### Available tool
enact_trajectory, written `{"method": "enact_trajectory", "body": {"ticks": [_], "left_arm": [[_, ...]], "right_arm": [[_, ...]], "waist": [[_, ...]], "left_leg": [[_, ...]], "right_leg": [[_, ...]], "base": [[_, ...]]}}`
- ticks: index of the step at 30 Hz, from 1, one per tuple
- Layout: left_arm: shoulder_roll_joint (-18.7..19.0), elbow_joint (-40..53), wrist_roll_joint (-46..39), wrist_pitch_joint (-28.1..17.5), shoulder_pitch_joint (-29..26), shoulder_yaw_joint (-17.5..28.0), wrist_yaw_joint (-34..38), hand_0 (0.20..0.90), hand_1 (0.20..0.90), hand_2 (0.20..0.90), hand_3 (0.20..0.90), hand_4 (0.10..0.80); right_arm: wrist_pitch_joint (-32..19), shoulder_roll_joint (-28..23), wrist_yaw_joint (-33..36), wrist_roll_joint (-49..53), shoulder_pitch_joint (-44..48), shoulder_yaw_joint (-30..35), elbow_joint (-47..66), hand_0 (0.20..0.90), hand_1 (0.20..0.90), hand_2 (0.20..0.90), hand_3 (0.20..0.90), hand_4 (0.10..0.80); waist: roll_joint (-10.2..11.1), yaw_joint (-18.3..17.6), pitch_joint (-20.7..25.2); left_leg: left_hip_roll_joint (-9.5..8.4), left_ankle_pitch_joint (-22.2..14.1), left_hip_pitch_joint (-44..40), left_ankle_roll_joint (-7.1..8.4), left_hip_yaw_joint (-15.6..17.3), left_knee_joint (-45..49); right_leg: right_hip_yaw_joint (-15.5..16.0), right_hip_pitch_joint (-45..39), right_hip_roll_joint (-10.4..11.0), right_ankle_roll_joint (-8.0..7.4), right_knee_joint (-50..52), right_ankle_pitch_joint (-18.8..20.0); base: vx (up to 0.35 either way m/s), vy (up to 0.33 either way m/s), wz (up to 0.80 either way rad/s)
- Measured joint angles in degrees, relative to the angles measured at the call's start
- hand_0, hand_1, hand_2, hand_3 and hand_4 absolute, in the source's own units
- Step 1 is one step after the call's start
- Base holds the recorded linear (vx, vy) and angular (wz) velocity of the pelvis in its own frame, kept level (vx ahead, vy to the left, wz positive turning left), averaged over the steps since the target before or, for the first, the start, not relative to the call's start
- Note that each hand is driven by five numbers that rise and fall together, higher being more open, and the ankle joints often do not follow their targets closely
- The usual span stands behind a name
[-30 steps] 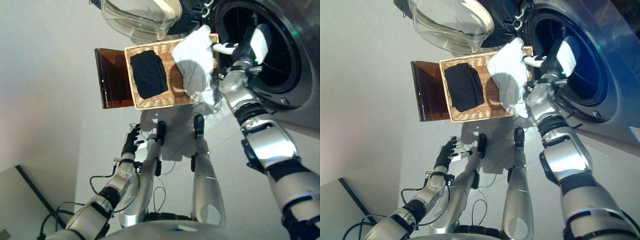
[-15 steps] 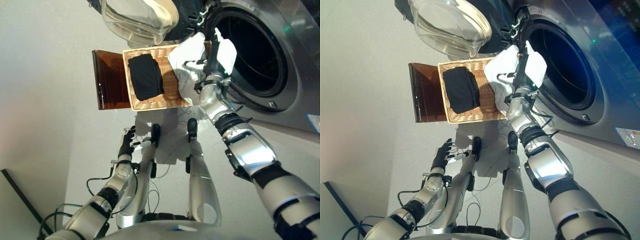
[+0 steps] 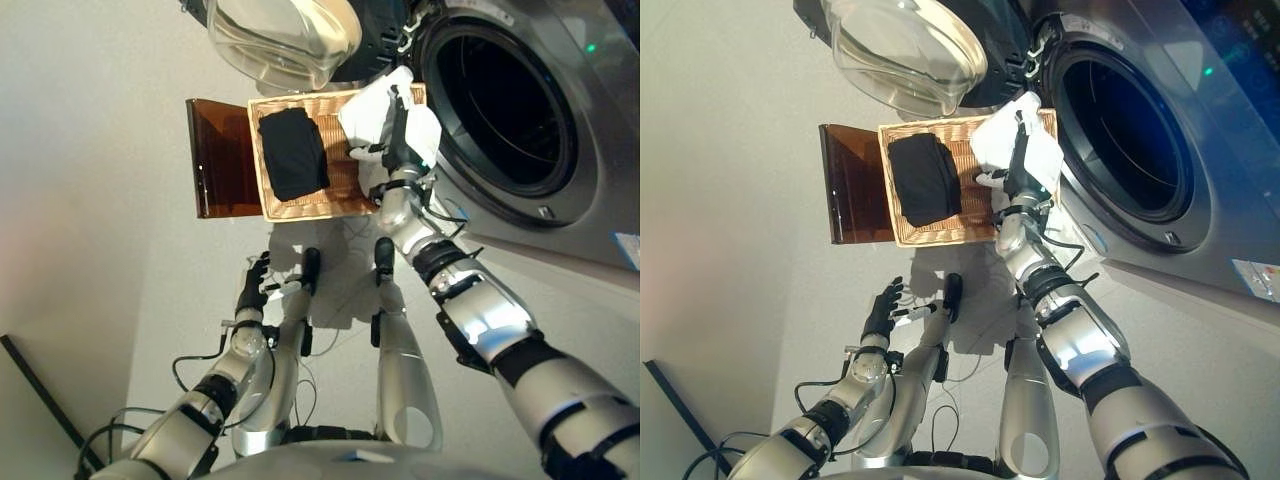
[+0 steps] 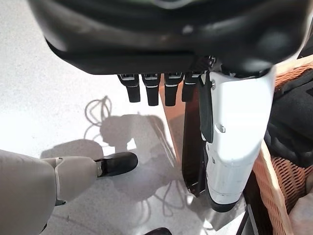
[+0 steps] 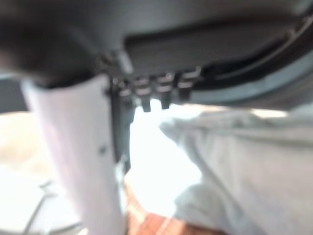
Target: Pick up the clothes and place them into the washing machine
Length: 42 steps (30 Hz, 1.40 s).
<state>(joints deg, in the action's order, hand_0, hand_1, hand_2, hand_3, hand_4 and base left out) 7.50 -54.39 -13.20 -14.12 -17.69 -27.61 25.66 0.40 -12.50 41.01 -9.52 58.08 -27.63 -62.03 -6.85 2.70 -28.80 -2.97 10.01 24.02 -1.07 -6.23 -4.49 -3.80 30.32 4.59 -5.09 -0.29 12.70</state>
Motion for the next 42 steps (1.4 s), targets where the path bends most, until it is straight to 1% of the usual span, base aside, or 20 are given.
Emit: {"method": "enact_trajectory", "body": {"ticks": [10, 12, 14, 18, 21, 27, 30, 33, 35, 39, 42], "left_arm": [[0.9, 3.6, -0.1, -0.1, 0.3, 0.0, 0.5, 0.900, 0.900, 0.900, 0.900, 0.800], [2.2, 7.0, -0.4, -0.2, 1.3, -0.2, 0.5, 0.900, 0.900, 0.900, 0.900, 0.800], [3.3, 9.5, -1.0, -0.4, 1.6, -0.2, 0.5, 0.900, 0.900, 0.900, 0.900, 0.800], [4.8, 10.4, -1.5, -1.2, 1.8, -0.5, 0.4, 0.900, 0.900, 0.900, 0.900, 0.800], [4.9, 11.7, -2.3, -1.2, 2.0, -0.7, 0.3, 0.900, 0.900, 0.900, 0.900, 0.800], [5.3, 12.8, -2.6, -1.2, 2.0, -0.8, -0.6, 0.900, 0.900, 0.900, 0.900, 0.800], [6.0, 15.1, -2.8, -1.3, 2.1, -0.9, -0.7, 0.900, 0.900, 0.900, 0.900, 0.800], [6.8, 17.5, -3.4, -1.3, 2.1, -0.9, -0.8, 0.900, 0.900, 0.900, 0.900, 0.800], [7.1, 18.9, -3.5, -1.3, 2.1, -0.7, -1.1, 0.900, 0.900, 0.900, 0.900, 0.800], [7.1, 19.0, -3.5, -1.3, 2.3, -0.8, -2.4, 0.900, 0.900, 0.900, 0.900, 0.800], [7.5, 19.1, -3.5, -1.3, 2.7, -0.6, -2.9, 0.900, 0.900, 0.900, 0.900, 0.800]], "right_arm": [[-0.3, 0.3, -1.3, 2.3, -0.2, 0.0, -4.4, 0.900, 0.900, 0.900, 0.900, 0.800], [-0.3, -0.4, -1.2, 2.3, -0.2, 0.2, -5.4, 0.900, 0.900, 0.900, 0.900, 0.800], [-0.3, -1.0, -1.1, 2.7, 0.8, 0.3, -6.5, 0.900, 0.900, 0.900, 0.900, 0.800], [-0.4, -2.1, -1.1, 3.4, 3.4, 0.8, -10.1, 0.900, 0.900, 0.900, 0.900, 0.800], [-0.3, -3.3, -1.1, 4.4, 5.5, 1.1, -12.8, 0.900, 0.900, 0.900, 0.900, 0.800], [-0.2, -4.0, -1.3, 6.0, 8.4, 1.1, -14.2, 0.900, 0.900, 0.900, 0.900, 0.800], [-0.1, -4.2, -2.4, 6.4, 9.6, 0.7, -15.5, 0.900, 0.900, 0.900, 0.900, 0.800], [0.2, -4.3, -3.6, 7.3, 11.9, 0.7, -17.4, 0.900, 0.900, 0.900, 0.900, 0.800], [1.0, -4.8, -3.7, 8.1, 14.2, 0.6, -18.3, 0.900, 0.900, 0.900, 0.900, 0.800], [1.0, -7.8, -4.1, 9.0, 15.9, 0.6, -18.7, 0.900, 0.900, 0.900, 0.900, 0.800], [1.0, -9.4, -5.9, 10.0, 17.5, 0.5, -18.8, 0.900, 0.900, 0.900, 0.900, 0.800]], "waist": [[0.0, 0.3, 0.0], [0.0, 0.8, 0.0], [0.0, 1.3, 0.0], [-0.1, 1.9, -0.1], [-0.2, 3.0, -0.2], [-0.4, 3.1, -0.3], [-0.5, 3.1, -0.3], [-0.5, 3.2, -0.3], [-0.9, 3.4, -0.5], [-1.9, 4.8, -0.8], [-2.4, 5.0, -0.7]], "left_leg": [[0.01, 0.0, 0.5, 0.06, -0.3, 0.0], [0.03, 0.0, 1.0, 0.07, -0.3, 0.0], [0.04, 0.2, 2.4, 0.25, -0.3, 0.1], [0.01, 0.4, 4.7, 0.44, -0.7, 0.3], [-0.03, 0.5, 6.0, 0.42, -0.7, 0.3], [-0.02, 0.7, 7.8, 0.33, -0.8, 0.3], [-0.02, 0.7, 8.0, 0.30, -0.8, 0.3], [-0.02, 0.8, 8.7, 0.68, -0.9, 0.3], [-0.02, 1.1, 10.0, 1.08, -1.2, 0.3], [-0.03, 1.4, 10.7, 1.38, -1.5, 0.3], [-0.12, 1.7, 11.5, 1.73, -1.7, 0.4]], "right_leg": [[0.3, 0.3, 0.1, 0.14, -0.1, -0.1], [0.3, 0.9, 0.3, 0.18, -0.1, -0.2], [0.3, 2.2, 0.3, 0.16, 0.0, -0.2], [0.9, 4.2, 0.3, 0.30, 0.0, 0.0], [1.0, 5.4, 0.4, 0.31, 0.0, 0.0], [1.3, 7.2, 0.5, 0.32, 0.1, 0.0], [1.3, 7.3, 0.5, 0.31, 0.1, 0.0], [1.3, 8.2, 0.5, 0.27, 0.3, -0.1], [1.6, 9.4, 0.5, 0.28, 0.6, -0.1], [1.8, 10.3, 0.5, 0.08, 1.2, -0.2], [1.8, 11.3, 0.6, 0.07, 1.9, -0.3]], "base": [[-0.008, -0.001, 0.02], [-0.022, 0.003, 0.06], [-0.003, 0.015, 0.04], [-0.005, 0.012, 0.04], [0.000, 0.000, 0.00], [0.001, 0.008, 0.03], [-0.004, 0.015, 0.08], [-0.006, 0.004, 0.09], [-0.005, 0.014, 0.08], [-0.004, 0.015, 0.07], [0.000, 0.013, 0.03]]}}
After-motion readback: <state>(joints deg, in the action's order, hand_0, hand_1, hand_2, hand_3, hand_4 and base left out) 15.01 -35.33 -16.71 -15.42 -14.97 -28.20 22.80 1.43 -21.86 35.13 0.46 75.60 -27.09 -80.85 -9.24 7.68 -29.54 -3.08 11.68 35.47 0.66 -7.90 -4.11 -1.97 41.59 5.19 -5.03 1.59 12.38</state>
